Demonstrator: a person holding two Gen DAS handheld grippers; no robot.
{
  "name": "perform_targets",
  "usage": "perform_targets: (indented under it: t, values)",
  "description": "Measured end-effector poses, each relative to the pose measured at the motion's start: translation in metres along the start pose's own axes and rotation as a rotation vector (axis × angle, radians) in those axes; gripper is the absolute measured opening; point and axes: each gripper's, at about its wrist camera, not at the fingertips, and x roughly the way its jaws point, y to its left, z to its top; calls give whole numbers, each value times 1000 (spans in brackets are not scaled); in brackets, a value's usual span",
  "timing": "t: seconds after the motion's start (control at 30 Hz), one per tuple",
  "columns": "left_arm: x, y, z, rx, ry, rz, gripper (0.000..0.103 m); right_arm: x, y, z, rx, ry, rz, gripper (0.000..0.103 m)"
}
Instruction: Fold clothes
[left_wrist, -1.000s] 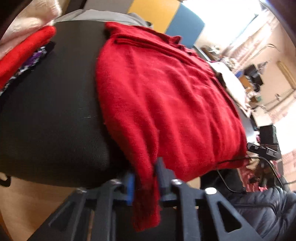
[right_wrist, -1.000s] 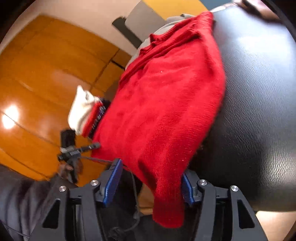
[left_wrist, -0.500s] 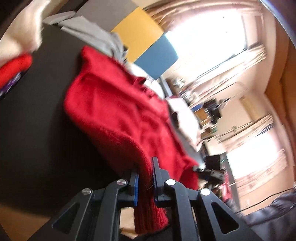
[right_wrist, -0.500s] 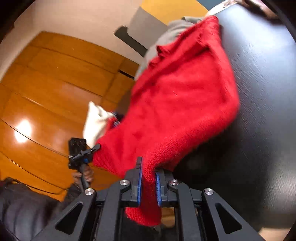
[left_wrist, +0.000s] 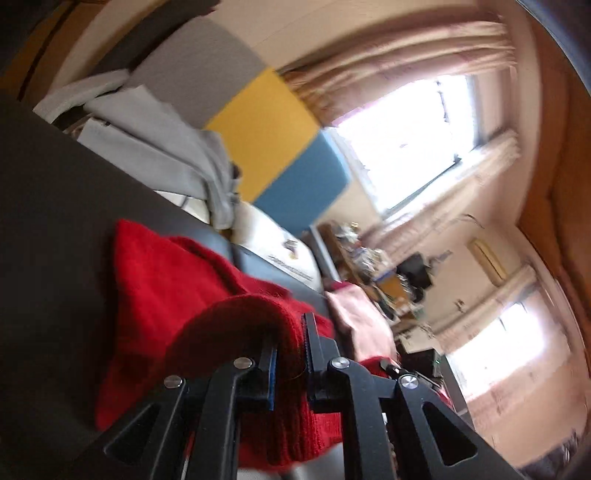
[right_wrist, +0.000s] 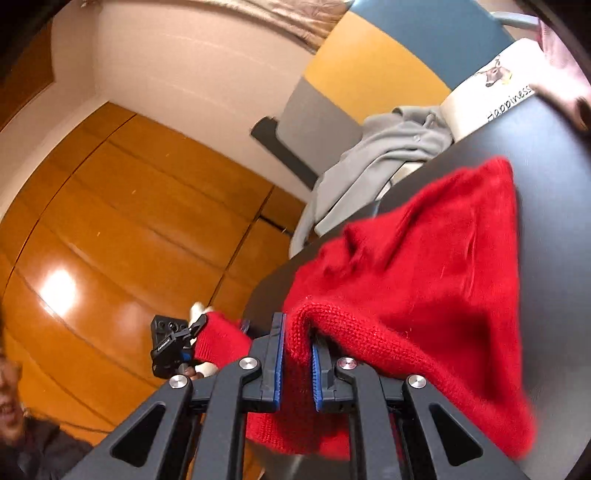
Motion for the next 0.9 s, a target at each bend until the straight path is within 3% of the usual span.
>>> perform_targets:
  t: [0.17,0.3,0.43,0.67,0.77,0.9]
  values:
    - [59,44,17,-48,72,128,10,35,-57,35,94,16,-123,13]
    - [66,61,-8,-51,134,171,9,44,-86,25,125,96,-190,12]
    - [34,64,-41,-73,139,153,9,23,-86,7,137,77,-151,13]
    - [-21,46,-78,-101,127,98,9,2,-63,-31,101,182,-155,14]
    - [-30,29,-64,-78,92,38,9,0,-39,-27,47,183,-108,14]
    - [-18,5,-13,-30,27,-57,9,4,-8,0,-35,135,-36,14]
